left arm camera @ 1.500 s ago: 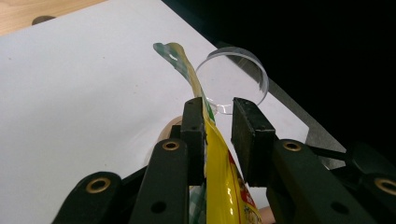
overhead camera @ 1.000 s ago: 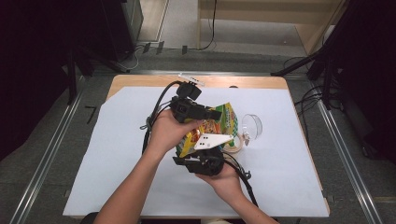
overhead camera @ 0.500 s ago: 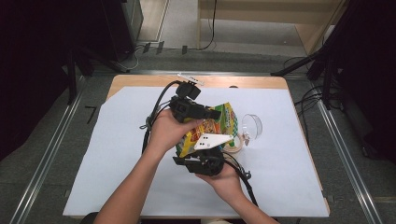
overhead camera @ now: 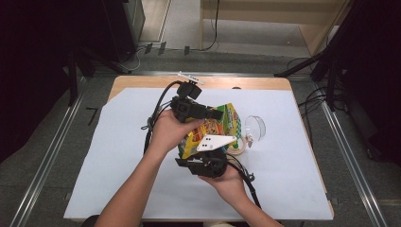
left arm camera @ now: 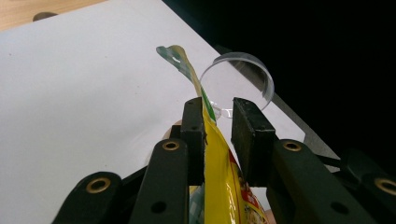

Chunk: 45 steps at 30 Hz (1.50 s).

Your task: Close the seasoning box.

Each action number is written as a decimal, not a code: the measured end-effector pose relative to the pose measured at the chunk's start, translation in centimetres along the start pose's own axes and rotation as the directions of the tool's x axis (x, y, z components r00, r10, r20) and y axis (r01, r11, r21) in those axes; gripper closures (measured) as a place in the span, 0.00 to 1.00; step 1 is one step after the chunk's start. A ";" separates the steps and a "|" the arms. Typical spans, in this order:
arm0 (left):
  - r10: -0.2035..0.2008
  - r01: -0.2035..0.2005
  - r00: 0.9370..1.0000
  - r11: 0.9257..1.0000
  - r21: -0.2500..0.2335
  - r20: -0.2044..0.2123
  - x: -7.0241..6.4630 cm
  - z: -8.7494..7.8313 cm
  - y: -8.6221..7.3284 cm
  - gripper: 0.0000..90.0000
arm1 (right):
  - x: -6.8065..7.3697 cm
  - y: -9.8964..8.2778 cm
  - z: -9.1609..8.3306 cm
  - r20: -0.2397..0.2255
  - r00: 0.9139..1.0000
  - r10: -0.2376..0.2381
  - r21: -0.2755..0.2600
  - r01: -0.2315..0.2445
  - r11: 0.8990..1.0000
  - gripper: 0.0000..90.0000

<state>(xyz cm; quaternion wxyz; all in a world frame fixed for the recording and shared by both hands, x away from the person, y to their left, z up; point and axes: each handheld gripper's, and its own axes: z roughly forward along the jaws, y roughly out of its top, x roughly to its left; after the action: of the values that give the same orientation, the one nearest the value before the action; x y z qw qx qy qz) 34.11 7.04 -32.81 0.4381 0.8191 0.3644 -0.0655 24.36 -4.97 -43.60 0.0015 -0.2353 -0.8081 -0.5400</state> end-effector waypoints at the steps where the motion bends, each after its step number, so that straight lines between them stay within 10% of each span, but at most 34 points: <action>1: -0.001 0.001 1.000 1.000 0.000 0.001 0.0 0.0 0.0 0.83 | 0.0 0.0 0.0 0.003 1.000 -0.006 -0.001 0.006 1.000 0.84; 31: 0.039 -0.038 0.999 0.999 0.015 -0.036 -1.1 0.7 0.0 0.83 | -0.7 -0.4 0.3 0.006 1.000 0.023 0.016 -0.023 1.000 0.84; 45: -0.008 0.008 1.000 0.999 0.037 -0.011 0.6 1.0 0.8 0.84 | -1.1 0.3 0.3 0.007 0.999 0.038 0.029 -0.038 0.999 0.84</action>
<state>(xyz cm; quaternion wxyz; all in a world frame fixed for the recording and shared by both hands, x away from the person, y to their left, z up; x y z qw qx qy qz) 35.24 6.35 -33.15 0.4206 0.8260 0.3689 -0.0694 25.49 -5.05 -43.76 0.0124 -0.2523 -0.8115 -0.5270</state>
